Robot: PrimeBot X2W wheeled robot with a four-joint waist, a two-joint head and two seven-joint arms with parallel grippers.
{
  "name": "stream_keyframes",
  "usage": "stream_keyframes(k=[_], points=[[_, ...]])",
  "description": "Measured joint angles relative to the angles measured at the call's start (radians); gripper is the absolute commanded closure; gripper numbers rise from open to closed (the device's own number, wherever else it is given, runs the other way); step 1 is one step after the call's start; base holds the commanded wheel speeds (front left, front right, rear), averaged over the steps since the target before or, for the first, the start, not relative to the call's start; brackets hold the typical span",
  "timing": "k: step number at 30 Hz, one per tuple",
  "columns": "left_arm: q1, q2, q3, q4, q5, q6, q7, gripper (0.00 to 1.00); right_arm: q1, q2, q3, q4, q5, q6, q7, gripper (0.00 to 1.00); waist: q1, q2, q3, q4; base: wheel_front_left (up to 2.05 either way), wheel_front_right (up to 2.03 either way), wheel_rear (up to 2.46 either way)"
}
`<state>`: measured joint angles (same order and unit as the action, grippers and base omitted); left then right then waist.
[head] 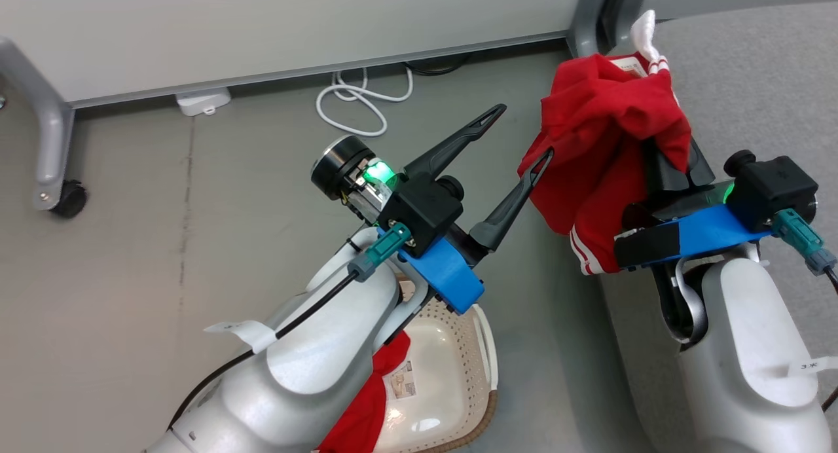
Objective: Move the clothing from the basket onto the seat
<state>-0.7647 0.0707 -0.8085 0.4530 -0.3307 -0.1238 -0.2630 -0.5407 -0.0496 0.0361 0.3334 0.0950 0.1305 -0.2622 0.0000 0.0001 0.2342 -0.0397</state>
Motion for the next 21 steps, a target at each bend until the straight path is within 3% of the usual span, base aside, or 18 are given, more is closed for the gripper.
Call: stream_keyframes(k=[21], points=[[-0.001, 0.032, -0.052, -0.011, 0.037, 0.0, 0.0, 0.0, 0.155, -0.001, -0.19, -0.167, 0.022, 0.0, 0.0, 1.0, 0.0, 0.0, 0.104, -0.302, 0.0, 0.0, 0.0]])
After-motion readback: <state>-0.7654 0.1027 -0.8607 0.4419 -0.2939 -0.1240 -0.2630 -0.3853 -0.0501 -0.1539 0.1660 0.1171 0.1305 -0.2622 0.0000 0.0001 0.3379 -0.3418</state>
